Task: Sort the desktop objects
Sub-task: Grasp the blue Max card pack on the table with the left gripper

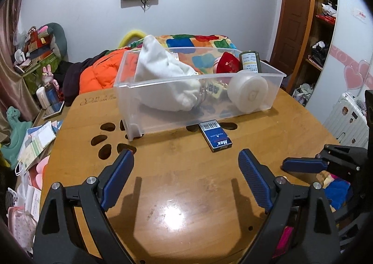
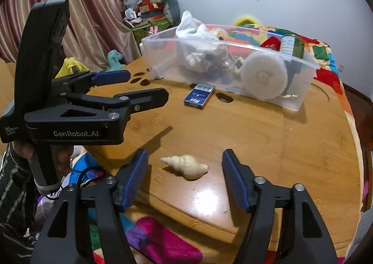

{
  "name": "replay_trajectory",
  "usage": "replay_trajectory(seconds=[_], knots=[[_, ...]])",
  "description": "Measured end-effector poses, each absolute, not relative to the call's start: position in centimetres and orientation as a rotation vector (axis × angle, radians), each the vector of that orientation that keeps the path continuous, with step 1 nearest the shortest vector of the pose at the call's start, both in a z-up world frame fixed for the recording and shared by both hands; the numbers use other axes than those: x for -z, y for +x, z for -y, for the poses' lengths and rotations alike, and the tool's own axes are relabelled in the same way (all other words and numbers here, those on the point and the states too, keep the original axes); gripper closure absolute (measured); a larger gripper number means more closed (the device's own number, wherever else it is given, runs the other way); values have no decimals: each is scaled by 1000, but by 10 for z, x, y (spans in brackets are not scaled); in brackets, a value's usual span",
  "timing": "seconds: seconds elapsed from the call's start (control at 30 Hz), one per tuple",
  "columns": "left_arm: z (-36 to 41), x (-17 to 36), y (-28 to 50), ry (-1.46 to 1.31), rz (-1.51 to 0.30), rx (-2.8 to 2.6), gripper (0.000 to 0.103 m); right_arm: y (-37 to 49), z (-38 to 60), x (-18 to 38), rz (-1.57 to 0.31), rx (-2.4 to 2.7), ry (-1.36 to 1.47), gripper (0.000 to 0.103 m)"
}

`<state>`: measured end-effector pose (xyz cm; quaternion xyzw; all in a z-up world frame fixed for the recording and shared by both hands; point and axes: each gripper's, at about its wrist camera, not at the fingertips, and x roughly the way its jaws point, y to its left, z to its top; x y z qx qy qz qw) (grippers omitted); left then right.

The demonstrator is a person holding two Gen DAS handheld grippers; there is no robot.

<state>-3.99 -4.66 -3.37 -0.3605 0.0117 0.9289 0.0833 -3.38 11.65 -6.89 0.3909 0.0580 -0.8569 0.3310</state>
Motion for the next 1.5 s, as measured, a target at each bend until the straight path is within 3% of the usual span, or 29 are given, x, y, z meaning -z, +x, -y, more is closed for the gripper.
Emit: replay_trajectory(seconds=[0.23,0.6,0.73,1.3,1.4,1.5], knots=[[39,39,-45,-1102,-40,-2762,11,-37,-125,68,-123,2267,1019,64],[15,44,-72,-1153,-98,-2741,11,-54,-159,65,-15,2340,1021,64],[10,45,-83,-1183,-76,-2708,30,-63,-174,60,16,2373,1010,64],[-3,55,-99,-1292,-120,-2689,41,-76,-182,51,28,2371,974,64],[-5,55,-99,-1283,-127,-2680,48,-76,-182,51,33,2371,976,64],[-9,54,-98,-1265,-142,-2667,63,-77,-182,52,34,2371,981,64]])
